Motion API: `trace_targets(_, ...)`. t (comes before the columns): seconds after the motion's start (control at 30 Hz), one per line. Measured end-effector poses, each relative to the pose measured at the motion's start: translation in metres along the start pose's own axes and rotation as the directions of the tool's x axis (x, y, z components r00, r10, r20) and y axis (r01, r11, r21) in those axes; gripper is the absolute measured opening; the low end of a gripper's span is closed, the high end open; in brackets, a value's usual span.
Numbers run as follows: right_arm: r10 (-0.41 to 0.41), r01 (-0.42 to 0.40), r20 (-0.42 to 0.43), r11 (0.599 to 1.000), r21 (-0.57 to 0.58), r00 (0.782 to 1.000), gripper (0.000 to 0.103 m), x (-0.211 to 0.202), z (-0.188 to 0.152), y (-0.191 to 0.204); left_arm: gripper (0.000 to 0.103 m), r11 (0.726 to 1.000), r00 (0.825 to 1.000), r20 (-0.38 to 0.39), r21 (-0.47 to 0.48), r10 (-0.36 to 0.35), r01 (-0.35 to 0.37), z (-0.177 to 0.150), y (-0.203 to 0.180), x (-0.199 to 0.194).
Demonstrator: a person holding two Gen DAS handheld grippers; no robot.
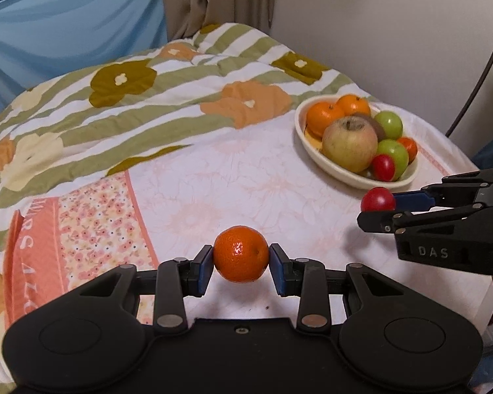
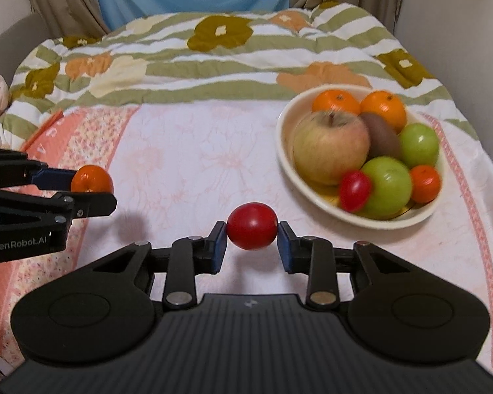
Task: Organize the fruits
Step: 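Grasp the mandarin with the left gripper while the right gripper grasps the red tomato, then place the mandarin and tomato into the cream bowl and release both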
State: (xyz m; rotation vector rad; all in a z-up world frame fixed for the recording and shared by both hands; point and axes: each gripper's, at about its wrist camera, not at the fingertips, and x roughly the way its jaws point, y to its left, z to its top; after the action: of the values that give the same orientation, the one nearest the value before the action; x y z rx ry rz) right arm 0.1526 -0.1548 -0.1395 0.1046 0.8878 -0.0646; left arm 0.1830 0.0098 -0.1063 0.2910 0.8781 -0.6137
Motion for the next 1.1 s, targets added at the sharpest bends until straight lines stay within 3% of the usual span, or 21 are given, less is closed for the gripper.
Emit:
trace_targets(0.6,0.026,-0.020,0.094,0.998,-0.062,0.995,0.048,-0.049,0.036,-0.094,0.040,0.998,0.992,0.123,-0.054,0.028,-0.022,0.061,-0.079,-0.015)
trace_targets(1.1,0.100,-0.086,0.082,0.984,-0.156,0.992,0.048,-0.004,0.075,-0.162,0.040,0.994,0.994,0.093,-0.094,0.063,-0.055,0.129,-0.101,0.070)
